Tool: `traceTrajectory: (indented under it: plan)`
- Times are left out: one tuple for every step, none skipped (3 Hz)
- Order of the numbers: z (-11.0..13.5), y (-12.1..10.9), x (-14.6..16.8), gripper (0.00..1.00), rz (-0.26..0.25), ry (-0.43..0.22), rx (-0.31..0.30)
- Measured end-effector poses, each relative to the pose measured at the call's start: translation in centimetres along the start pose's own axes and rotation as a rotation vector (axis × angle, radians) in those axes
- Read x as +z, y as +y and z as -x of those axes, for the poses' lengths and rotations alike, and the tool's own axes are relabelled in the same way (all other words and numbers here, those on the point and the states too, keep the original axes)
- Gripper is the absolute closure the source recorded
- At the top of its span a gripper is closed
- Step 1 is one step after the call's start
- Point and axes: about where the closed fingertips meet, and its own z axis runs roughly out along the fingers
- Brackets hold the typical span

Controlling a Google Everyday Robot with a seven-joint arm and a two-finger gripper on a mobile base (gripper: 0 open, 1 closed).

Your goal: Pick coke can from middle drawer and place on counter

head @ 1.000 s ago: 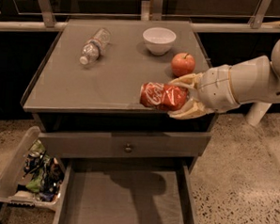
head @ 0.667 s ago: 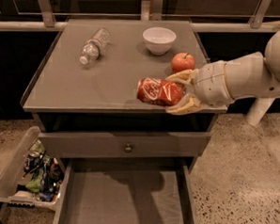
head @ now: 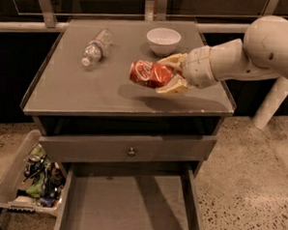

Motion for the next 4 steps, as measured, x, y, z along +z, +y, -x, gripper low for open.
traceTrajectory:
  plan:
    - [-1.2, -2.2, 2.6, 1.00, -0.003, -0.045, 0.043]
    - [-1.8, -3.2, 4.5, 1.00, 0.006, -0.075, 0.094]
    - [-1.5, -3.6, 6.1, 1.00, 0.034, -0.106, 0.124]
    - [-1.0, -4.0, 7.1, 1.00, 0.056, -0.103, 0.163]
